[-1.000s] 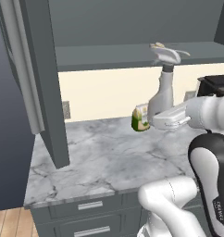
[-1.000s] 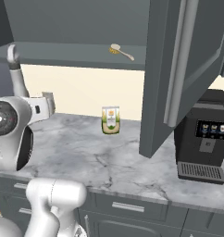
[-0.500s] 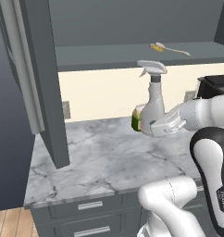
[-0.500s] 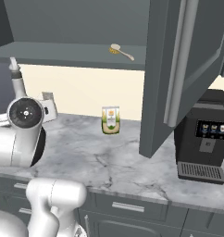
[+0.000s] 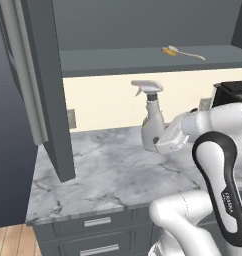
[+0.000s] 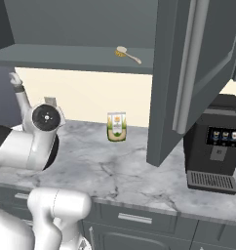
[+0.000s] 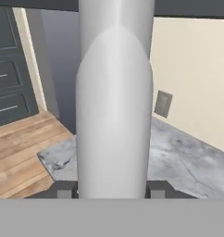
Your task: Pick the spray and dish brush from the cabinet and place them on the counter.
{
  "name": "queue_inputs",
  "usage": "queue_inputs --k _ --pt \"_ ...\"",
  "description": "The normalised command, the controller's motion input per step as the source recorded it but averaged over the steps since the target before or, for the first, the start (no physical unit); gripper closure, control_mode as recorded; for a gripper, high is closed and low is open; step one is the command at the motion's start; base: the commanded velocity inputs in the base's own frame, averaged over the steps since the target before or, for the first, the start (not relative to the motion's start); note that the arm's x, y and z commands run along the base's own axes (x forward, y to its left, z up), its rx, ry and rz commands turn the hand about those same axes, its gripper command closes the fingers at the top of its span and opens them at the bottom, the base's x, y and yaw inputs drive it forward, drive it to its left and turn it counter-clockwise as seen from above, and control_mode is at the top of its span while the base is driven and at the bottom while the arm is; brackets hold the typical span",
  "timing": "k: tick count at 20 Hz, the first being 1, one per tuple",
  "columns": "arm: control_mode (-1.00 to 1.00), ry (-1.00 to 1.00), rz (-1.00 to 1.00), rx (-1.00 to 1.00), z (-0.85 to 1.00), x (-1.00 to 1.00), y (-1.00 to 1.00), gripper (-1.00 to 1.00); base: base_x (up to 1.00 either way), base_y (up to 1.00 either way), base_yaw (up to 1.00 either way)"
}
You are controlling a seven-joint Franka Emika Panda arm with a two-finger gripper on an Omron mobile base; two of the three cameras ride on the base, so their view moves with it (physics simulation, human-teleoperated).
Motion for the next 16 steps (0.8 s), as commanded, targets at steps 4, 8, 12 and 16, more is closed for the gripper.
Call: queue_inputs --k 4,8,12,16 --pt "-1.00 -0.07 0.20 -0.05 -0.48 0.20 0.19 1.00 0.00 0.00 0.00" --pt "-1.00 -0.02 0.19 -0.06 -0.57 0.30 0.21 1.00 0.00 0.00 0.00" --pt "-1.00 0.00 0.19 -0.06 -0.52 0.26 0.18 1.00 0.00 0.00 0.00" --pt "-1.00 0.00 0.17 -0.06 -0.43 0.24 0.18 1.00 0.00 0.00 0.00"
